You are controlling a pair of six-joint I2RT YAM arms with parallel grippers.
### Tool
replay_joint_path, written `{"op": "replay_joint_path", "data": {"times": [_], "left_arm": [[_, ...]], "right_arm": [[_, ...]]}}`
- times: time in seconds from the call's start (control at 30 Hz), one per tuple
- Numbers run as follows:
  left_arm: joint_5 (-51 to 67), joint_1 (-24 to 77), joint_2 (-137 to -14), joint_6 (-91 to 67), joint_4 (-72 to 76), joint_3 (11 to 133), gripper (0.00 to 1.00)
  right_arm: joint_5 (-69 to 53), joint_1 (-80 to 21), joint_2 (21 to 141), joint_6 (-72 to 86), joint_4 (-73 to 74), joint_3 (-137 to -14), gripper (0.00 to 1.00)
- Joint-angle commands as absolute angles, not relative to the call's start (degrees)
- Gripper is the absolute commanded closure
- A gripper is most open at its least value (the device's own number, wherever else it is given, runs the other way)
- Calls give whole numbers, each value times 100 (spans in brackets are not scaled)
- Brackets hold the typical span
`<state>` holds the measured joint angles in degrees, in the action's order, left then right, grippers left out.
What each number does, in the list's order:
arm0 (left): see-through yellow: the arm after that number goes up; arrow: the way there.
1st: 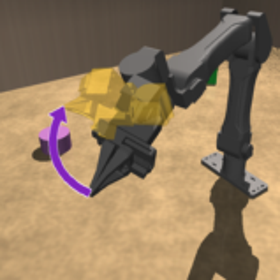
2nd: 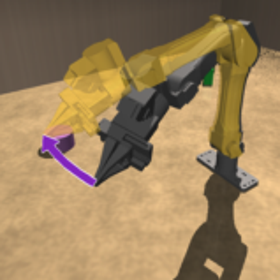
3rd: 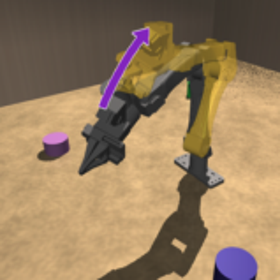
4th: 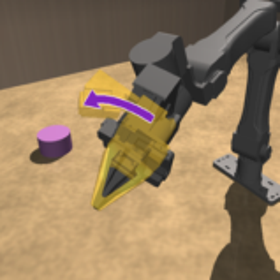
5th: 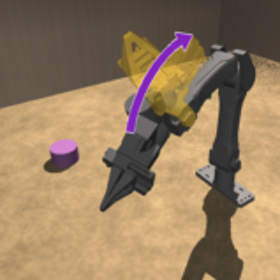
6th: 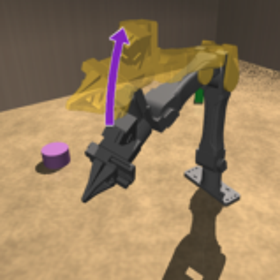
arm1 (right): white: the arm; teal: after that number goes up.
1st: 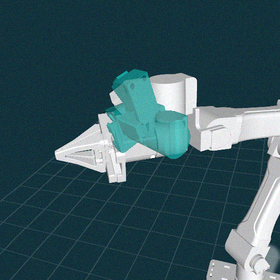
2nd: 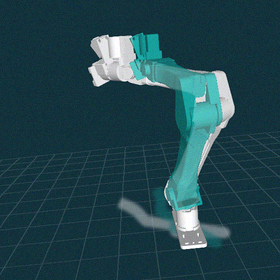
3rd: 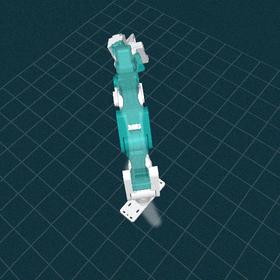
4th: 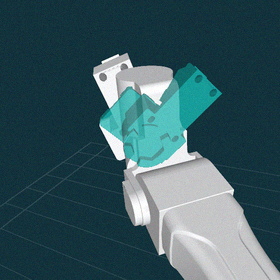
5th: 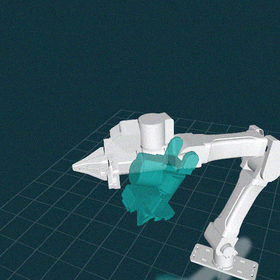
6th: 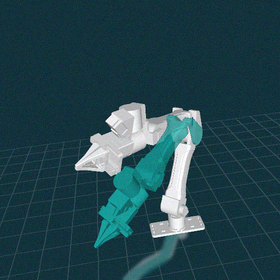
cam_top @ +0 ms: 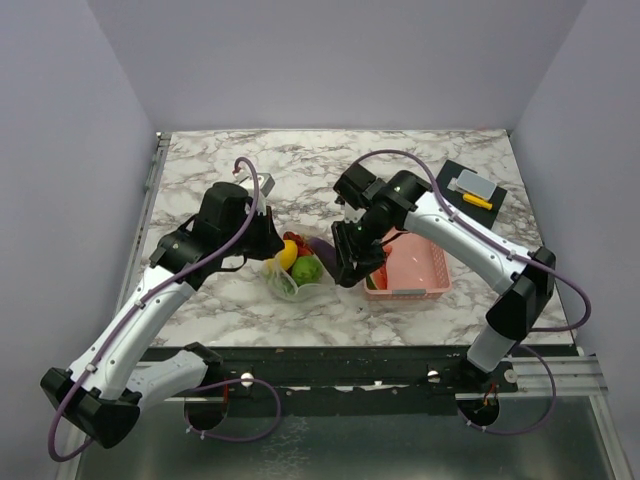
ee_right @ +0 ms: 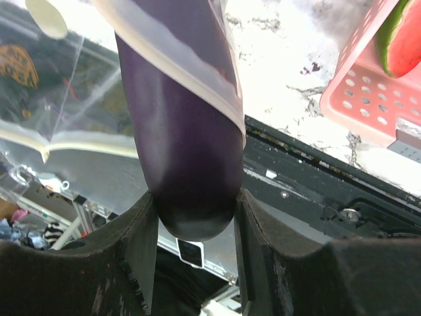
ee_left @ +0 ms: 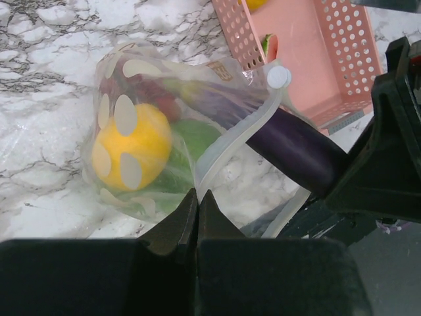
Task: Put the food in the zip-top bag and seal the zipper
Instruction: Place the fake vegetable in the zipper food storage bag.
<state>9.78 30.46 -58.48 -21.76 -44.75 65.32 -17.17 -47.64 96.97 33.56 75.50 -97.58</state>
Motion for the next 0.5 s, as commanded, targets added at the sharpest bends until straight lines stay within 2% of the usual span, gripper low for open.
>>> {"op": "replay_joint_path", "data": {"times": [0.0,0.3,0.43,0.47], "left_arm": [[1262,3067,-5639,-2297,-4149,6373,100],[1406,3076,-5581,-2335,-3948,6077,100],[1406,3078,-5564,-2312,-3945,6064,100],[1405,3076,-5562,-2308,-3946,6058,100]], "right_arm": [[-1226,-4785,9871,3729,7298,-9949,99],[-1159,-4756,10557,3783,7159,-10390,96],[-1104,-4755,10919,3741,7216,-10835,87],[-1067,-4755,10968,3736,7216,-10934,82]]}}
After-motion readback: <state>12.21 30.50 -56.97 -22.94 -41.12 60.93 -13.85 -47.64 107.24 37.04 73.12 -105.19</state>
